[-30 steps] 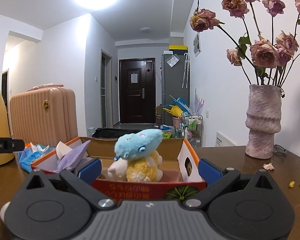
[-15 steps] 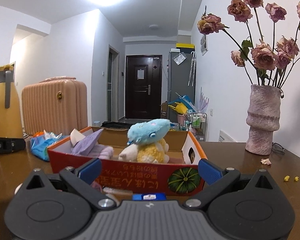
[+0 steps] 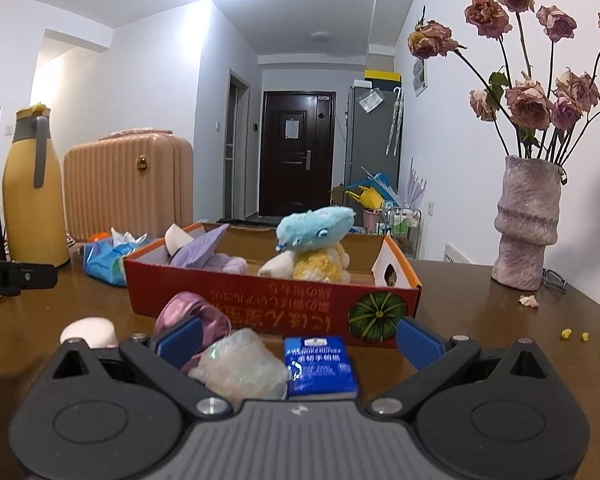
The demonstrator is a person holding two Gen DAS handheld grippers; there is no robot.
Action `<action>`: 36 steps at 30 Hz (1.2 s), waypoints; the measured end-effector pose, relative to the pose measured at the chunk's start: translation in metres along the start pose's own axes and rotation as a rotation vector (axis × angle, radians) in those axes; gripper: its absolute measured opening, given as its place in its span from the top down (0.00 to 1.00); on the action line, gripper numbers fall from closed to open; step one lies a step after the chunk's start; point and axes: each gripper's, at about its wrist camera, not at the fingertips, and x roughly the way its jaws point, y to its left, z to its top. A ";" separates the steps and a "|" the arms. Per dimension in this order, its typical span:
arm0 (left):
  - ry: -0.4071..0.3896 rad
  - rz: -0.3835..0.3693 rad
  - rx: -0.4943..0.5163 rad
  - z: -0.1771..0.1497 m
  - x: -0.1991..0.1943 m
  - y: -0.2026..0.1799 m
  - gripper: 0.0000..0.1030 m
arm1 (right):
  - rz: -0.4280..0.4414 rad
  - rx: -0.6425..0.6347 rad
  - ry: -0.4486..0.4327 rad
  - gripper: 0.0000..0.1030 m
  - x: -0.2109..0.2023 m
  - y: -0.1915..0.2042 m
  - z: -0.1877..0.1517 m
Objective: Organize soft objects
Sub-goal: 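Grasp the clear plastic bag with the right gripper while the left approaches the white foam cylinder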
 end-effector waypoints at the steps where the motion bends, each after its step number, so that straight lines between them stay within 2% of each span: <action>1: 0.003 -0.004 -0.001 0.000 -0.001 0.001 0.00 | 0.001 -0.001 0.006 0.00 0.000 0.000 -0.001; 11: 0.027 -0.018 -0.001 -0.002 0.001 0.002 0.00 | 0.003 -0.017 0.059 0.00 0.007 0.004 -0.005; 21: 0.052 -0.022 0.016 -0.007 0.005 0.001 0.00 | 0.055 -0.021 0.176 0.00 0.029 0.008 -0.010; 28: 0.068 -0.013 0.024 -0.009 0.009 -0.001 0.00 | 0.076 -0.075 0.150 0.02 0.040 0.018 -0.007; 33: 0.077 -0.008 0.029 -0.010 0.012 -0.001 0.00 | 0.098 -0.126 0.172 0.15 0.056 0.027 -0.006; 36: 0.085 -0.005 0.031 -0.011 0.015 -0.002 0.00 | 0.125 -0.132 0.188 0.30 0.062 0.028 -0.005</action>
